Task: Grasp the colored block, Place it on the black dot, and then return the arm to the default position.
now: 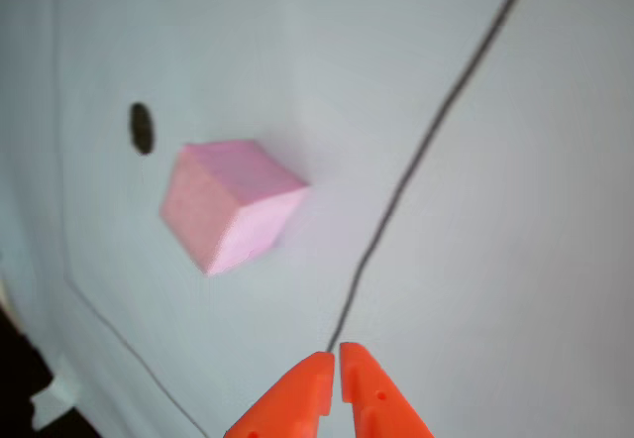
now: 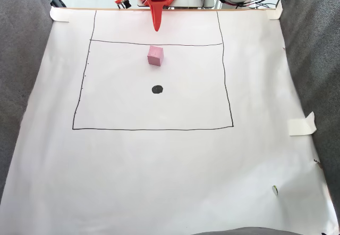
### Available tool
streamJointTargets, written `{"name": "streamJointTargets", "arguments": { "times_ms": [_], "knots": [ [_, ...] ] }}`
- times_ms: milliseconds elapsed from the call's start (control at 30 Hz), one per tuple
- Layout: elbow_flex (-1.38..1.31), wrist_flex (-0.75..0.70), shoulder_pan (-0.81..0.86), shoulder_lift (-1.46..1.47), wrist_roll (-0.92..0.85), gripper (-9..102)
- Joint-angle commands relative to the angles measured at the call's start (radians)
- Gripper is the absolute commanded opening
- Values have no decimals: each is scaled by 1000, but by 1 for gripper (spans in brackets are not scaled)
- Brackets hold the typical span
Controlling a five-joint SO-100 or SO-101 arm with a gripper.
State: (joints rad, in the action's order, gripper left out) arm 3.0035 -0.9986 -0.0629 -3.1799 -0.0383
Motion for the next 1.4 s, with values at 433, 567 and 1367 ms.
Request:
{"name": "streamJointTargets", "arguments": {
  "times_ms": [433,567,1367],
  "knots": [
    [-752,-34,29,868,298,0],
    [-896,-43,31,1080,336,0],
    [-1295,-238,26,1448,548,0]
  ]
}}
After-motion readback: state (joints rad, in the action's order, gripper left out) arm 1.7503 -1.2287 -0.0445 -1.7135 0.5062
